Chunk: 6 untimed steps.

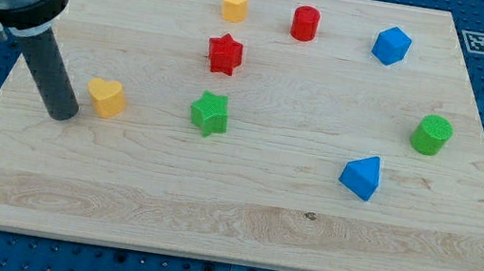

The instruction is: Push the yellow heart towards the center of the board

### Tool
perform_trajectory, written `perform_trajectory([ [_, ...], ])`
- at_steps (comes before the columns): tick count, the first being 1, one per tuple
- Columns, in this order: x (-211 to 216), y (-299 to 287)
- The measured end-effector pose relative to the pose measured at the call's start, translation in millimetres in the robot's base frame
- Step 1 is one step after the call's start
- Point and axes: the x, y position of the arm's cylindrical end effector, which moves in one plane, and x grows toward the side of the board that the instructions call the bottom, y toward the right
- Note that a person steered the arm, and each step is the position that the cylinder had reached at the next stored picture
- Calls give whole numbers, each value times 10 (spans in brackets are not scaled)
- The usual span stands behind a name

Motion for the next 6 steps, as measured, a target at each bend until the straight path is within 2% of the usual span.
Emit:
perform_trajectory([
  [1, -125, 157],
  [2, -818, 498],
  [3, -818, 499],
  [4, -586, 213],
  [5, -574, 139],
  [6, -438, 343],
])
